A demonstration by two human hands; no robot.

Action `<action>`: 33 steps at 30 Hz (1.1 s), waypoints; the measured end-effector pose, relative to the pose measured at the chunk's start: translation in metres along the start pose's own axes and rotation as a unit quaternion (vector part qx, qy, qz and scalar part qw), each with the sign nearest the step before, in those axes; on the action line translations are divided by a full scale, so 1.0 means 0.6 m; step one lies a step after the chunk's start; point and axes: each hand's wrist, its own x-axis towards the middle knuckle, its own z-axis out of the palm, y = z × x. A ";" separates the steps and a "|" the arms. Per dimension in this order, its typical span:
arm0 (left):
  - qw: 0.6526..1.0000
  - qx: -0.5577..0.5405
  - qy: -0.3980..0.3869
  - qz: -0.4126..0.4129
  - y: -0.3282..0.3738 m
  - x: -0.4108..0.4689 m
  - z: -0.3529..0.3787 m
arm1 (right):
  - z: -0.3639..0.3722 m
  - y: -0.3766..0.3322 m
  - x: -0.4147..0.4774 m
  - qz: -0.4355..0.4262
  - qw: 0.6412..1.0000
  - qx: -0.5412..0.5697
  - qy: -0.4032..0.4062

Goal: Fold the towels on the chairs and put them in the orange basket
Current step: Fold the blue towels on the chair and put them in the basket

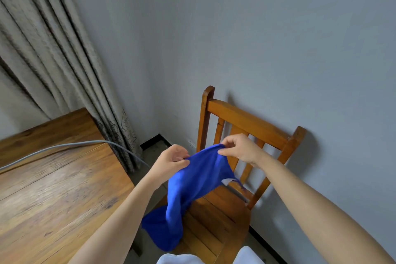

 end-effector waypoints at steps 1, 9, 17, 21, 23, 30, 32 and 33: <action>1.000 0.000 -0.012 0.010 0.006 -0.001 0.005 | 0.005 -0.015 0.004 -0.015 1.000 -0.014 -0.020; 0.997 0.046 0.021 0.054 0.038 0.004 0.035 | 0.034 -0.031 0.018 -0.020 0.997 -0.030 -0.072; 0.990 0.091 0.022 0.101 0.046 0.002 0.042 | 0.069 0.036 0.008 0.042 0.994 -0.004 -0.106; 0.992 0.048 0.046 0.112 0.068 0.005 0.026 | 0.091 0.074 0.011 0.069 0.988 -0.036 -0.130; 0.992 0.009 0.063 0.111 0.079 0.006 0.007 | 0.090 0.088 0.012 0.093 0.985 -0.039 -0.143; 0.974 -0.112 0.155 0.118 0.139 0.035 -0.089 | 0.000 0.080 0.020 0.129 0.982 -0.122 -0.059; 0.970 -0.120 0.170 0.127 0.157 0.045 -0.115 | -0.040 0.049 0.027 0.108 0.987 -0.120 0.000; 0.966 -0.132 0.179 0.133 0.165 0.051 -0.128 | -0.060 0.031 0.029 0.095 0.988 -0.114 0.031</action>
